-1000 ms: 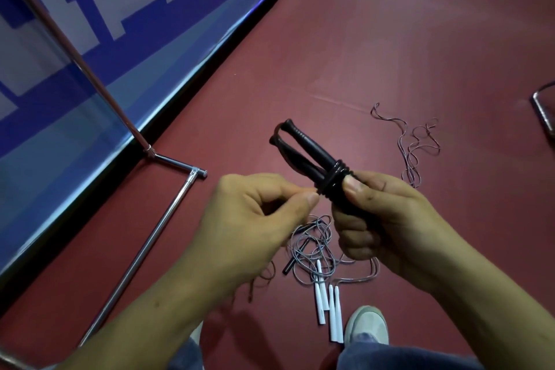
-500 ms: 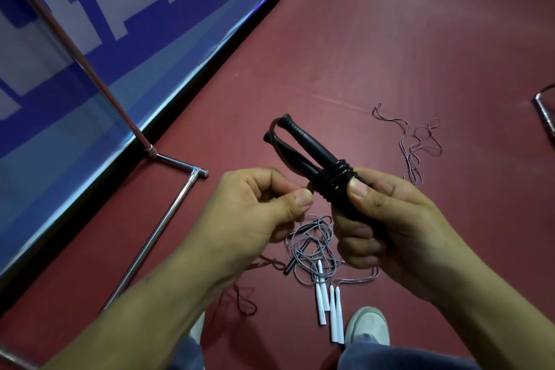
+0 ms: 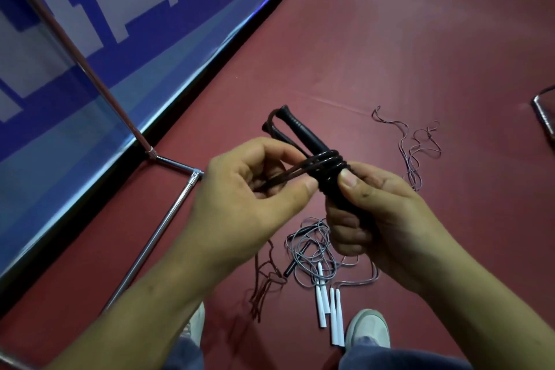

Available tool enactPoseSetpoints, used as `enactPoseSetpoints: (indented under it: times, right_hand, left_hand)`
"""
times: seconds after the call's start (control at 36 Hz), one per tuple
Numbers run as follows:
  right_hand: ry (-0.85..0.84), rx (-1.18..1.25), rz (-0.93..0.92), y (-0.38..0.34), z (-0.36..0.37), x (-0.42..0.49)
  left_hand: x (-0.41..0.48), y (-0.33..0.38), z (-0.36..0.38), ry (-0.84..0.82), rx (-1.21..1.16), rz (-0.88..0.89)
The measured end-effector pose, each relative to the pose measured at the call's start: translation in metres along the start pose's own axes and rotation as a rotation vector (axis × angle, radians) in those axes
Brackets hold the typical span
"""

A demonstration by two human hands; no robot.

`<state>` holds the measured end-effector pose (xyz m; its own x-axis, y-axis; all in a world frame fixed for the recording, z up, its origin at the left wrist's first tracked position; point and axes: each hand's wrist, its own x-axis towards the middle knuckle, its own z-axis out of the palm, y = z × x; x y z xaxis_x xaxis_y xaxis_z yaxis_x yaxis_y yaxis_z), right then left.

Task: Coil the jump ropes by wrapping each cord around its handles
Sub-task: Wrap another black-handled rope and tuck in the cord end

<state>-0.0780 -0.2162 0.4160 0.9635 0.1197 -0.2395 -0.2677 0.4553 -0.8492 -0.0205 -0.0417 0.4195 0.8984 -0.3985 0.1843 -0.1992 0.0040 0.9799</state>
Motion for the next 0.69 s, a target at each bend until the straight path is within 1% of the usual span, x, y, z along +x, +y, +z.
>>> enactPoseSetpoints:
  times: [0.08,0.17,0.31,0.39,0.58,0.64,0.69]
  right_hand:
    - [-0.002,-0.025,0.000,0.001,0.002,-0.001]
    - [-0.001,-0.049,0.002,0.001,0.003,-0.001]
    - [-0.034,-0.079,0.033,0.001,0.002,-0.003]
    - [-0.037,-0.081,0.040,0.002,0.002,-0.002]
    - [0.002,-0.071,0.042,0.006,0.004,-0.001]
    - [0.027,-0.065,0.023,0.008,0.005,-0.001]
    - [0.050,-0.035,0.008,0.010,0.006,-0.001]
  left_hand:
    - [-0.003,0.002,0.004,0.006,0.112,0.039]
    - [-0.003,0.002,0.003,0.001,0.147,0.038]
    - [0.001,-0.001,-0.003,-0.096,0.140,-0.044]
    - [0.003,0.000,-0.005,-0.118,0.161,-0.068]
    - [-0.002,-0.002,0.001,-0.112,0.212,-0.077]
    - [-0.005,-0.004,0.005,-0.082,0.235,-0.074]
    - [-0.008,-0.005,0.010,-0.029,0.205,-0.063]
